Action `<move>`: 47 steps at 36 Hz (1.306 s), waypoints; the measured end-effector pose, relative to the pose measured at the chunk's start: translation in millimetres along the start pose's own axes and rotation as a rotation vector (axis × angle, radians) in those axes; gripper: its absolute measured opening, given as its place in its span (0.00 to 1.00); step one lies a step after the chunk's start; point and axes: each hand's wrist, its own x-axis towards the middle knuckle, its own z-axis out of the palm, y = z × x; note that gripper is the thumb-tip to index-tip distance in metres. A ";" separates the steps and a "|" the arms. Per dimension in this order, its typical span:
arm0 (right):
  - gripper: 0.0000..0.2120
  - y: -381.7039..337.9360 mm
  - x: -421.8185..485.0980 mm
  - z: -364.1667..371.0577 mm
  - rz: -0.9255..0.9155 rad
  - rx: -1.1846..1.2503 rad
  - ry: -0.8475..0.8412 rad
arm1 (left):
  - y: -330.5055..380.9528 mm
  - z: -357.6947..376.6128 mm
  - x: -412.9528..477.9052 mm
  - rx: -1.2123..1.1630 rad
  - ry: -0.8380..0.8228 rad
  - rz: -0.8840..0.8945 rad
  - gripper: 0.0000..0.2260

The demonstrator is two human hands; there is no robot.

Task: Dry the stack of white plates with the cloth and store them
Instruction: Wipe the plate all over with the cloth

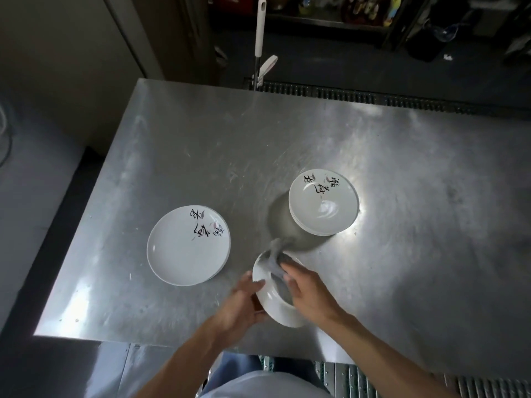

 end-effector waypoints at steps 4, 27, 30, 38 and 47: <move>0.21 7.7 11.7 16.9 -0.123 -0.193 -0.108 | -5.7 2.3 -2.4 0.081 0.009 0.021 0.15; 0.17 19.2 -37.9 10.0 0.141 -0.124 0.167 | 5.3 3.8 5.4 -0.061 0.100 0.095 0.19; 0.22 8.4 -42.8 18.8 -0.023 -0.166 0.159 | 10.2 10.1 6.2 -0.064 0.098 0.102 0.18; 0.31 10.9 -34.8 -1.2 -0.198 -0.399 0.138 | 27.9 28.1 1.8 -0.131 0.025 0.064 0.17; 0.09 -7.5 -3.8 -48.7 0.243 0.066 0.425 | 49.4 37.8 -1.3 0.229 0.199 0.180 0.12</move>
